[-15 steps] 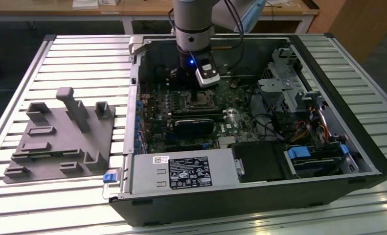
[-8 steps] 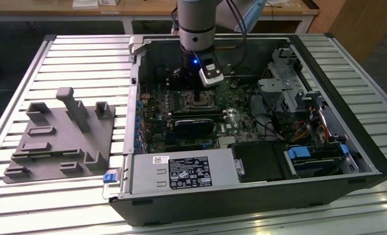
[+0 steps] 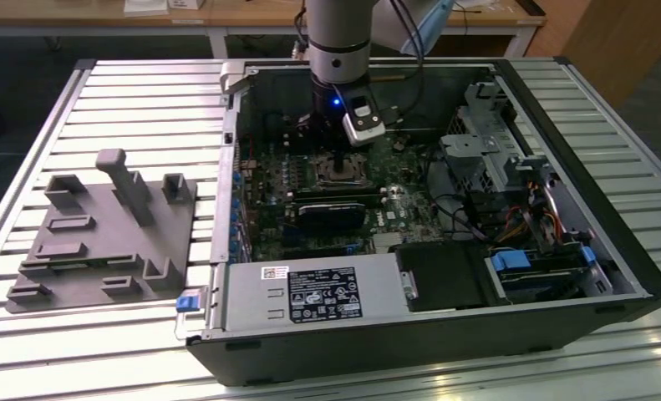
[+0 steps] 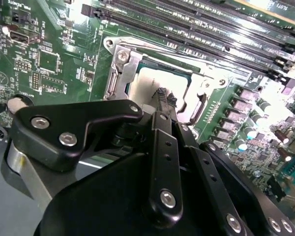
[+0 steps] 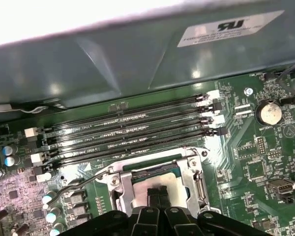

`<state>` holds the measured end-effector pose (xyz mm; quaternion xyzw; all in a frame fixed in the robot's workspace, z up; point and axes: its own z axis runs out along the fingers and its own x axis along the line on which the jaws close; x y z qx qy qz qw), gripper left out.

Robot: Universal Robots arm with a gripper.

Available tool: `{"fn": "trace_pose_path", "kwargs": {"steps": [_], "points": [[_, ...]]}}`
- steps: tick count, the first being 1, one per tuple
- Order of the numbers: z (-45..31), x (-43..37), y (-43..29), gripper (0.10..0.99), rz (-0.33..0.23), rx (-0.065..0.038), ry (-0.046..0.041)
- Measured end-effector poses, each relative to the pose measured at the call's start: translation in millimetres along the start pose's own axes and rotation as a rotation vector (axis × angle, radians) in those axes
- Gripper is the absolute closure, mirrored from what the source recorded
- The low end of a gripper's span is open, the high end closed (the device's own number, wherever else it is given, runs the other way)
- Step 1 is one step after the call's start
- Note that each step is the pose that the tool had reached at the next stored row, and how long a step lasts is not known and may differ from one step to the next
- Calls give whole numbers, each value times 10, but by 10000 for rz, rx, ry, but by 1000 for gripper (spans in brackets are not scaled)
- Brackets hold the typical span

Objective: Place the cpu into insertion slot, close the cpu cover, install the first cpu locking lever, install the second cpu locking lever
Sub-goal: 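Close the cpu cover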

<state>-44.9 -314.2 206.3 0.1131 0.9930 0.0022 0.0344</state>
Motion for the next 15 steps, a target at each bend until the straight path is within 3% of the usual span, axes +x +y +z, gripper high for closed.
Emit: {"fn": "trace_pose_path", "kwargs": {"steps": [4, 15], "points": [[1, 32, -8, 980, -1, 1, 0], [18, 246, -56, 980, 0, 0, 0]]}}
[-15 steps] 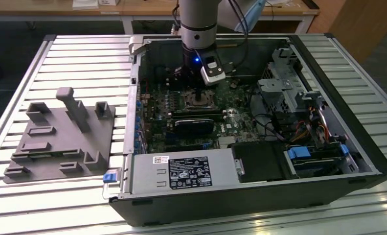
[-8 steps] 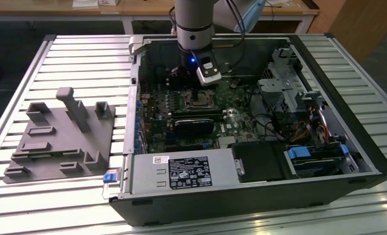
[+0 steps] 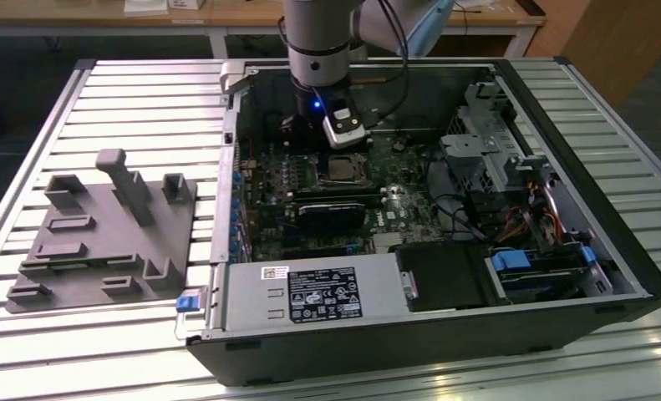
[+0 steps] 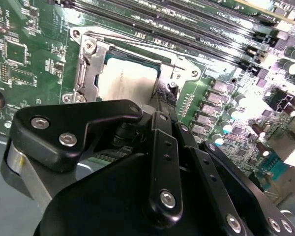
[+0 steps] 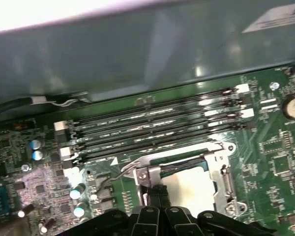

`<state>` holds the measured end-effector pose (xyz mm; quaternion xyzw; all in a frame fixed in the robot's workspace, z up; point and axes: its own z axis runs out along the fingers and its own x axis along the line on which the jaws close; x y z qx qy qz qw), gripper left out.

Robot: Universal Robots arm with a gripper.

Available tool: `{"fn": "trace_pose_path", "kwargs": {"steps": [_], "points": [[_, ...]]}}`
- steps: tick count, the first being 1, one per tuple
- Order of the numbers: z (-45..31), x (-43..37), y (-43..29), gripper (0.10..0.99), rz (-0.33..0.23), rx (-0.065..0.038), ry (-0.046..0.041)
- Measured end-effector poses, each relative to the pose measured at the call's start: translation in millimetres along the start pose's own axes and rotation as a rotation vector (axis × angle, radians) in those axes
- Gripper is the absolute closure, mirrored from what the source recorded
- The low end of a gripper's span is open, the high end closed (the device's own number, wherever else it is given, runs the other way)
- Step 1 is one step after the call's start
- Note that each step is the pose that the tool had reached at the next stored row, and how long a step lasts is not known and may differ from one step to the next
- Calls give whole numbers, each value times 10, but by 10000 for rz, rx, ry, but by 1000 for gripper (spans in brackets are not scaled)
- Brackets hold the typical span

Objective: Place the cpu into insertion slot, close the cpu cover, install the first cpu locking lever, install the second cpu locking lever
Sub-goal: 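Close the cpu cover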

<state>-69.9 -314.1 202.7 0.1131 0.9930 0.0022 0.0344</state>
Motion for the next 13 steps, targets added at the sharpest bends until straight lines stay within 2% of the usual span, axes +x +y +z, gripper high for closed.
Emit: {"fn": "trace_pose_path", "kwargs": {"steps": [8, 13], "points": [[24, 6, -2, 980, 0, 3, 2], [27, -22, 4, 980, 0, 2, 1]]}}
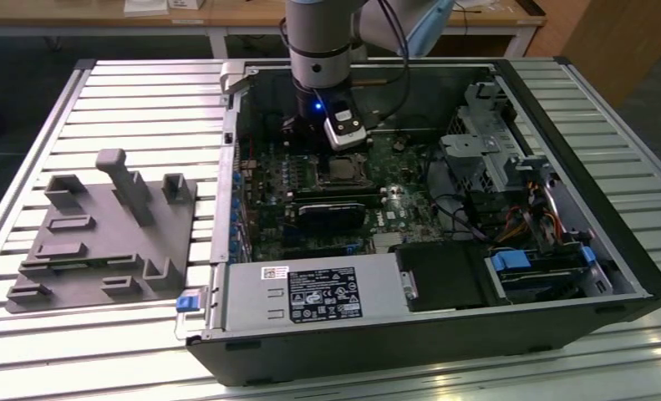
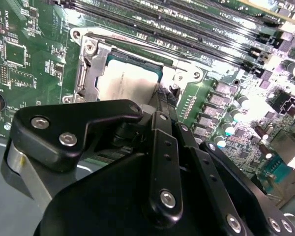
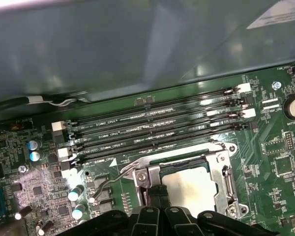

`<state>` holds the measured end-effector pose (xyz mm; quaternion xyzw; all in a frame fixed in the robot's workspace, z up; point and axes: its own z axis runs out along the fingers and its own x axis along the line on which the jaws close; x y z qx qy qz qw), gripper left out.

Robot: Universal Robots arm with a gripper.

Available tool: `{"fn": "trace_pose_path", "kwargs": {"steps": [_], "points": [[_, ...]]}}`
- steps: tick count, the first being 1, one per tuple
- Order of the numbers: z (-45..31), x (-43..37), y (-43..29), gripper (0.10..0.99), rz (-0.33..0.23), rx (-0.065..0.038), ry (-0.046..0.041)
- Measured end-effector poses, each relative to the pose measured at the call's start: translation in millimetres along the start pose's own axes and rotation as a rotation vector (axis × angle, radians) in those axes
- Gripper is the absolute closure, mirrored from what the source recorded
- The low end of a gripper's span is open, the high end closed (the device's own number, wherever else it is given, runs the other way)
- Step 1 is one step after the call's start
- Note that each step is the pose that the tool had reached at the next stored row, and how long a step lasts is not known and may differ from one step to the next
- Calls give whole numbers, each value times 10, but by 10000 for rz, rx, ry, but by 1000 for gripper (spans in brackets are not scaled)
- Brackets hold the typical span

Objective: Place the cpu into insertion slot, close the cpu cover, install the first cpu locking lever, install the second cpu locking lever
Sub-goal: 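Close the cpu cover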

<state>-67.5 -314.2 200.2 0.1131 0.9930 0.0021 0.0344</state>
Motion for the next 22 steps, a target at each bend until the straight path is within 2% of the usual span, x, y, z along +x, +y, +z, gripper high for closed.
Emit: {"fn": "trace_pose_path", "kwargs": {"steps": [4, 10, 13, 22], "points": [[-13, -2, 1, 980, 0, 2, 1], [-133, -10, 2, 980, 0, 0, 0], [-140, -28, 7, 980, -1, -1, 1], [-120, -330, 76, 980, 1, 18, 80]]}}
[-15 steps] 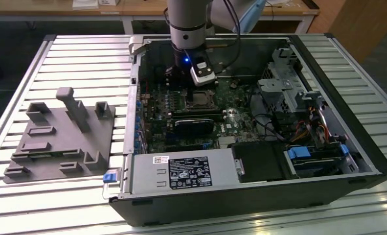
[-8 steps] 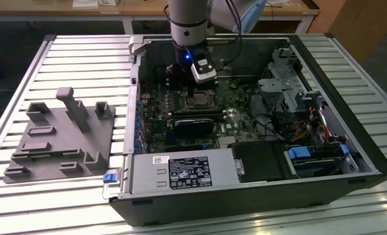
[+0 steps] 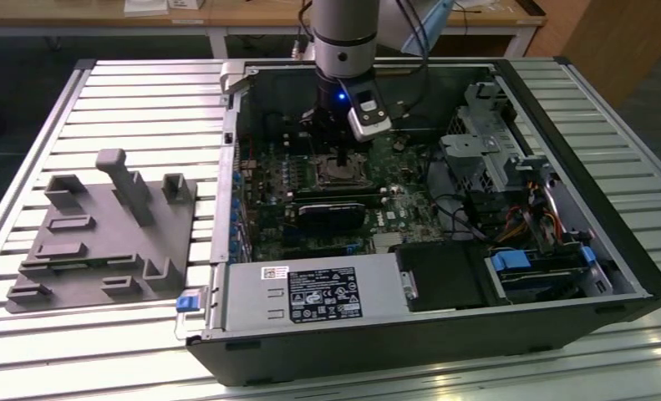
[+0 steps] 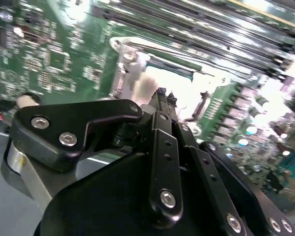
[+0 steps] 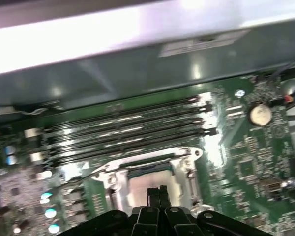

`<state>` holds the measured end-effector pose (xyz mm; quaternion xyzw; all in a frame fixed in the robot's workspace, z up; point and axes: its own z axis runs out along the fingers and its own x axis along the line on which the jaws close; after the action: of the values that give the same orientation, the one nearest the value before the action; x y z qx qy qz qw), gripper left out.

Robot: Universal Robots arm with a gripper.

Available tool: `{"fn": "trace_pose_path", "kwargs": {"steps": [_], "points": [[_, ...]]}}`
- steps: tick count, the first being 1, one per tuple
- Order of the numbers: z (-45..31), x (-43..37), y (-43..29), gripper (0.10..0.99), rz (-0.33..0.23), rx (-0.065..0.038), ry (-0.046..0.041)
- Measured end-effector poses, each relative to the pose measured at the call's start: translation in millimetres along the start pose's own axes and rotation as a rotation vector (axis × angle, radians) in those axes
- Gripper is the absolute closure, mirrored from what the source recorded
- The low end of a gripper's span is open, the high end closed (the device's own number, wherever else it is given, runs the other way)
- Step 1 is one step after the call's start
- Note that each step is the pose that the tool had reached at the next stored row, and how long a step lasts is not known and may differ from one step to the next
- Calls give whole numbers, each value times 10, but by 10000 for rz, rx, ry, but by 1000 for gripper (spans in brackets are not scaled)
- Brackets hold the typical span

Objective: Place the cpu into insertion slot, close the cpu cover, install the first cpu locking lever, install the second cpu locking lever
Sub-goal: 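Close the cpu cover, then install the first cpu locking lever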

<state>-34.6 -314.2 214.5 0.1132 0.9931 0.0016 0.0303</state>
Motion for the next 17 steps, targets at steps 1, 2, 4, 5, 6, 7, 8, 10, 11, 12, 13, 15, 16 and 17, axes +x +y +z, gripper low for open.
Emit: {"fn": "trace_pose_path", "kwargs": {"steps": [1, 2, 4, 5, 6, 7, 8, 10, 11, 12, 13, 15, 16, 17], "points": [[0, -15, 3, 980, 0, 2, 5], [-3, -18, 3, 980, -2, 5, 8], [-25, -19, 4, 980, -1, 1, 7], [-46, -20, 4, 980, -1, 3, 8], [-73, -22, 5, 980, -1, 3, 8], [-97, -23, 5, 980, 0, 1, 7], [-128, -25, 5, 980, 0, 2, 7], [-182, -29, 6, 980, -1, 2, 8], [-206, -30, 6, 980, -1, 4, 8], [-226, -31, 6, 980, -1, 3, 8], [-243, -32, 7, 980, -1, 1, 7], [-255, -33, 7, 980, -1, 1, 8], [-258, -33, 7, 980, -1, 1, 7], [-260, -33, 7, 980, -1, 2, 8]]}}
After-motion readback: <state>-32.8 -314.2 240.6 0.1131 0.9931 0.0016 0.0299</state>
